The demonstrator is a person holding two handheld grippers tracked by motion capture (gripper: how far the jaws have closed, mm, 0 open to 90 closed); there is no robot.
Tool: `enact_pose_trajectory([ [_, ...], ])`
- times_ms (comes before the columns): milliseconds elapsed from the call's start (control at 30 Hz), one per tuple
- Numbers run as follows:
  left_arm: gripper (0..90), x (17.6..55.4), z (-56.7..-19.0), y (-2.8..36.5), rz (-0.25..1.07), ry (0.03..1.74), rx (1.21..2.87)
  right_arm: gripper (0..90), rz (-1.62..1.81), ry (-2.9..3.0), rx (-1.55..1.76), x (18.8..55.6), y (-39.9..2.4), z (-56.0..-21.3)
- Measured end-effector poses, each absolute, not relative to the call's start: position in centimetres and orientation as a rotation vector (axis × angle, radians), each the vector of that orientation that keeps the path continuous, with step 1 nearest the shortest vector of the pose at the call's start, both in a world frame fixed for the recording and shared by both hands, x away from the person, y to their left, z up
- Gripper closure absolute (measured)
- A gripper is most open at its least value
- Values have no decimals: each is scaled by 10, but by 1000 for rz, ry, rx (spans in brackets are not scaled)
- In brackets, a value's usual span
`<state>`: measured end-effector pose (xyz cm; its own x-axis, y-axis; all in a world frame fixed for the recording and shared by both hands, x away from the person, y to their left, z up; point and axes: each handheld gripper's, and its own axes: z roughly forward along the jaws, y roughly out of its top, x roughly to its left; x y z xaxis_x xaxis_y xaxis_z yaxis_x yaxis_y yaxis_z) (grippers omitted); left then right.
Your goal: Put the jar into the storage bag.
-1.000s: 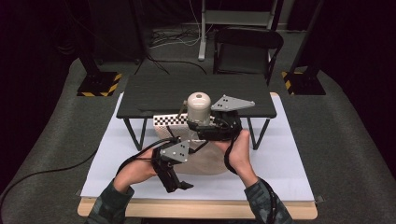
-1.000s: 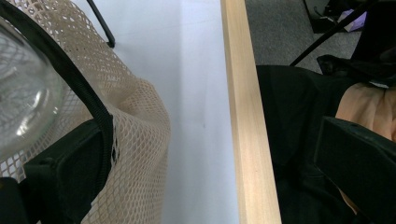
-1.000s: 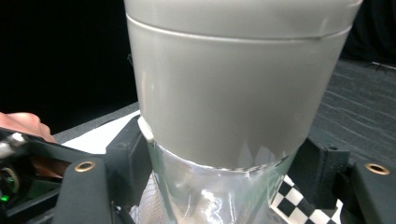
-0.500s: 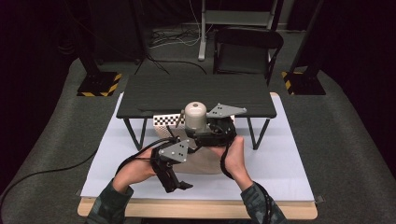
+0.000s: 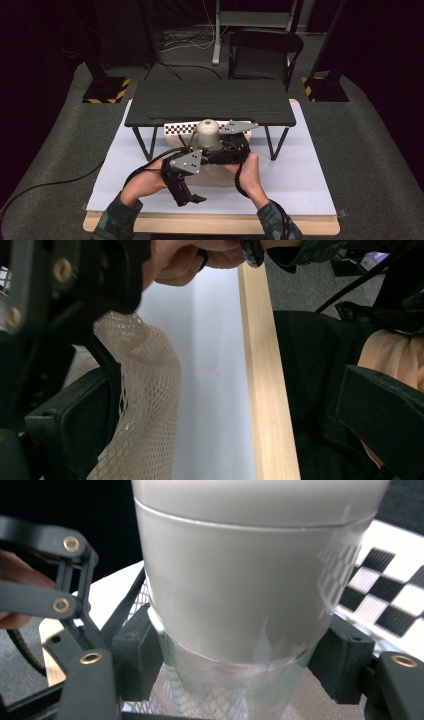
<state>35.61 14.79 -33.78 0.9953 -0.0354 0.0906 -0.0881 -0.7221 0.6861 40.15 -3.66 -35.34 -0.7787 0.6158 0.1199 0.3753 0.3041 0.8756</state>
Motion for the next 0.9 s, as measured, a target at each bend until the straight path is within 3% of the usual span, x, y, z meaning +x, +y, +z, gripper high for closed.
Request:
enact_pose_trajectory([
  [900, 0, 360, -342, 148, 89, -52, 2401, 288, 1357, 2406, 901, 408, -33, -362],
])
